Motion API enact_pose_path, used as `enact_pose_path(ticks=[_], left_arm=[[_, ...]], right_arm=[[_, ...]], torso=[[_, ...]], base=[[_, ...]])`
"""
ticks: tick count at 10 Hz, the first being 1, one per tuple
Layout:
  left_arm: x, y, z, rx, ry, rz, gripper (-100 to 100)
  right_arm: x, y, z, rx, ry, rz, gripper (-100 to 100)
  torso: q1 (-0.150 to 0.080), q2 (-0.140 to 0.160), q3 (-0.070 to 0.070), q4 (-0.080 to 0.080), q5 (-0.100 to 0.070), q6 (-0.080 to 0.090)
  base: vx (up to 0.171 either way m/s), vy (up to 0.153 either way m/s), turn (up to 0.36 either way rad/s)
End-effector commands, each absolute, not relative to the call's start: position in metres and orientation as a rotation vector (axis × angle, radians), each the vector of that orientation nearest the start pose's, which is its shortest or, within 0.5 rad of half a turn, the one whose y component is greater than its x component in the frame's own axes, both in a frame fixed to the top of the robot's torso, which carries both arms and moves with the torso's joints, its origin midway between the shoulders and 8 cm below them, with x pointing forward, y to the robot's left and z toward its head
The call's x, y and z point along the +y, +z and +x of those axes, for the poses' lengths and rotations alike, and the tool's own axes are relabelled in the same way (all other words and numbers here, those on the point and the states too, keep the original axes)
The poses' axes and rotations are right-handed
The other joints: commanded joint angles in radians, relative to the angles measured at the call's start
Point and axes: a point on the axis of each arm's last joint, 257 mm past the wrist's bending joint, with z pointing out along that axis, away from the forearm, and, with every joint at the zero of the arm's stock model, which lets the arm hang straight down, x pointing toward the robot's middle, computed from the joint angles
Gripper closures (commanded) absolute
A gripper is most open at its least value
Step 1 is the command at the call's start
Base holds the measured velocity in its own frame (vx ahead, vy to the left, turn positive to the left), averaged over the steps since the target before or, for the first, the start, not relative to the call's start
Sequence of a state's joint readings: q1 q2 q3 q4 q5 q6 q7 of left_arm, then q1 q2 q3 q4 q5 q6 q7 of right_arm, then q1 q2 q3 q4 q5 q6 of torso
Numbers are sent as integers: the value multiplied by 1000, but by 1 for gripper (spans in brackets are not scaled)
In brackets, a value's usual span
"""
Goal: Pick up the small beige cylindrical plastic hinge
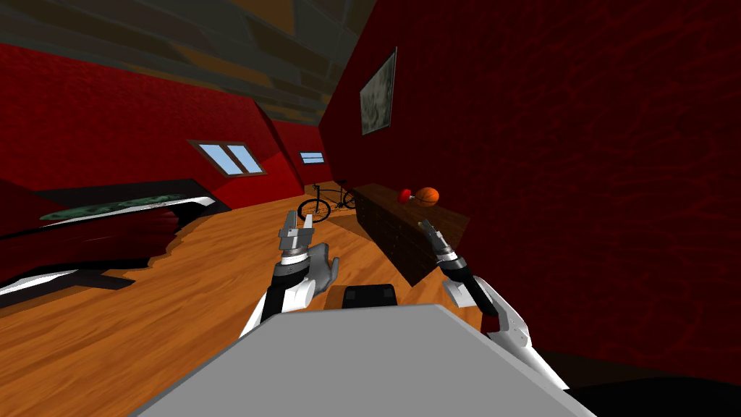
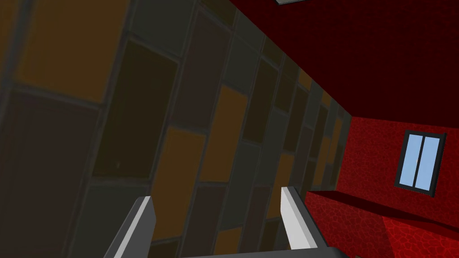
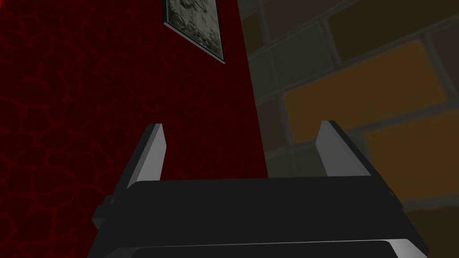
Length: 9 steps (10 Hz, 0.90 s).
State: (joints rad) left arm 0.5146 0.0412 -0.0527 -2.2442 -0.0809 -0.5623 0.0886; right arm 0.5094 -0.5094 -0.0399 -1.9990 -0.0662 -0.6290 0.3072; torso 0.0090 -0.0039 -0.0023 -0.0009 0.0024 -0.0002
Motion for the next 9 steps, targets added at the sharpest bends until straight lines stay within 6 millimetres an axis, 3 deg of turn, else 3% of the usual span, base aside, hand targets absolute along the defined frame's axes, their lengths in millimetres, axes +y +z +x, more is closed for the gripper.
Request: enact_pose_path(ticks=[1, 2, 3, 6, 9], left_arm=[[248, 13, 343, 670, -1391, -607, 0], [248, 13, 343, 670, -1391, -607, 0], [248, 13, 343, 670, -1391, -607, 0], [248, 13, 343, 670, -1391, -607, 0], [248, 13, 343, 670, -1391, -607, 0]], right_arm=[[-313, -93, 368, 1175, 888, 252, -100], [-313, -92, 368, 1192, 884, 228, -100], [-326, -108, 369, 1240, 840, 222, -100], [-343, -126, 370, 1331, 778, 167, -100], [-377, -158, 365, 1452, 672, 129, -100]], torso=[[0, 0, 0, 0, 0, 0], [0, -1, 0, 0, 0, 0], [-1, 0, 0, 0, 0, 0], [1, 0, 0, 0, 0, 0], [-2, -1, -1, 0, 0, 0]], base=[[62, 145, 4], [48, 121, -7], [60, 134, 8], [51, 149, 4], [79, 136, 18]])
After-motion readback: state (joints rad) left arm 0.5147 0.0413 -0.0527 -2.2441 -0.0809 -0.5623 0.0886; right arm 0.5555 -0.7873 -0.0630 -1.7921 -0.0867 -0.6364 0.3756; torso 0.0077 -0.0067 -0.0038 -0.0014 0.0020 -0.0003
